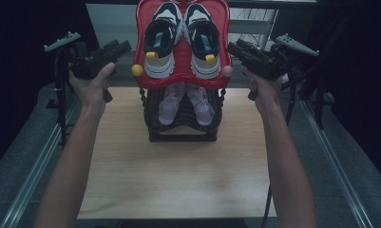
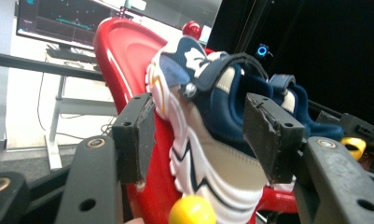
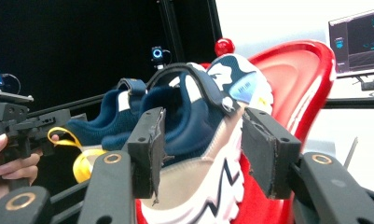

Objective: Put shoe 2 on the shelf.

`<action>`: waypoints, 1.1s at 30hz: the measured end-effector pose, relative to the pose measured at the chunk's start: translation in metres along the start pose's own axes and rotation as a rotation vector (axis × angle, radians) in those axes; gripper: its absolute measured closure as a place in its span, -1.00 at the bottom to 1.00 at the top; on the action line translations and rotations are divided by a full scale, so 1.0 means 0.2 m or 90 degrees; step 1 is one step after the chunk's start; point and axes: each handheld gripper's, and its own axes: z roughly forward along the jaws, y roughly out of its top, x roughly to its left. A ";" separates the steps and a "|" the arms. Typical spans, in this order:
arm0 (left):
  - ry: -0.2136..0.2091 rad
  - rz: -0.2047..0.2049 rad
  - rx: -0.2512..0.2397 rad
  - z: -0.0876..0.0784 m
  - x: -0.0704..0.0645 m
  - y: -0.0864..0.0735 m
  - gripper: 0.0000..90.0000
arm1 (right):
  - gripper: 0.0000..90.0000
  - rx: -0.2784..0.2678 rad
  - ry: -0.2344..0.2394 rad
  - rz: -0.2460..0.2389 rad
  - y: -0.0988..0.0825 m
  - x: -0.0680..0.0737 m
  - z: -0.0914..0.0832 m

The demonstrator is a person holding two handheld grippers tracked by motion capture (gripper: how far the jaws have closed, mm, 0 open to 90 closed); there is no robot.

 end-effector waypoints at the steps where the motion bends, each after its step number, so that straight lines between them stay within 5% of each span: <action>1: -0.001 -0.001 0.000 -0.01 0.00 -0.01 -0.02 | 0.10 0.001 -0.001 0.000 -0.01 -0.01 -0.01; 17: -0.009 -0.019 0.010 -0.10 0.09 -0.17 0.00 | 0.09 0.009 -0.020 0.006 -0.17 -0.10 -0.15; 33: 0.006 -0.029 0.058 -0.16 0.16 -0.36 0.00 | 0.09 0.043 -0.052 -0.010 -0.38 -0.16 -0.24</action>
